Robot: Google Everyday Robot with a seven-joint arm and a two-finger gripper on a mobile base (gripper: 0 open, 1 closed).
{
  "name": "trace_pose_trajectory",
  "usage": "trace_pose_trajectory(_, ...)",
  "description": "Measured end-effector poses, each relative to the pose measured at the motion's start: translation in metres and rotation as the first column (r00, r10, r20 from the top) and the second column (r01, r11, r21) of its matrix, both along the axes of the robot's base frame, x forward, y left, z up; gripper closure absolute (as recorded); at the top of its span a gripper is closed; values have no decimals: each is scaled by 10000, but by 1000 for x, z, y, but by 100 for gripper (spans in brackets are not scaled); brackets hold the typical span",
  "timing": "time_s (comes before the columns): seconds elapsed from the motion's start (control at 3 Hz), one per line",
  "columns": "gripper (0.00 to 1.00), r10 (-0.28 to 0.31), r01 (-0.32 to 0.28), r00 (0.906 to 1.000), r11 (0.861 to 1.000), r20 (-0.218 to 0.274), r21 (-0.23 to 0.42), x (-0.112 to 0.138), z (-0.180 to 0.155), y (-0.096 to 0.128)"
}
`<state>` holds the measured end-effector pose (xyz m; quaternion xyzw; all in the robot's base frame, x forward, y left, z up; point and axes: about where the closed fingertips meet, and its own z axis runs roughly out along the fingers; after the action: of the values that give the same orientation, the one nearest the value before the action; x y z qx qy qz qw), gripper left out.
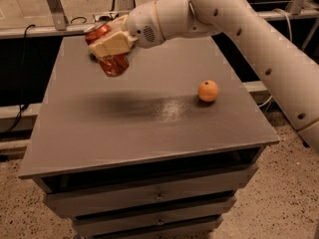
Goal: Place coke can upright
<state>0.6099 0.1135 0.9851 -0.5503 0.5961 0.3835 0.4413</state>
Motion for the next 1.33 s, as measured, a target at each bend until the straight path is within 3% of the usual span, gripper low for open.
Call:
trace_pose_trajectory(0.33, 100, 417, -516, 9953, 9921, 871, 1147, -19, 3, -9)
trace_pose_trajectory(0.67, 100, 353, -581, 9897, 9849, 1390, 1633, -37, -9, -7)
trace_pose_trajectory(1.33, 100, 346, -626, 9927, 9667, 1154, 2483, -58, -47, 0)
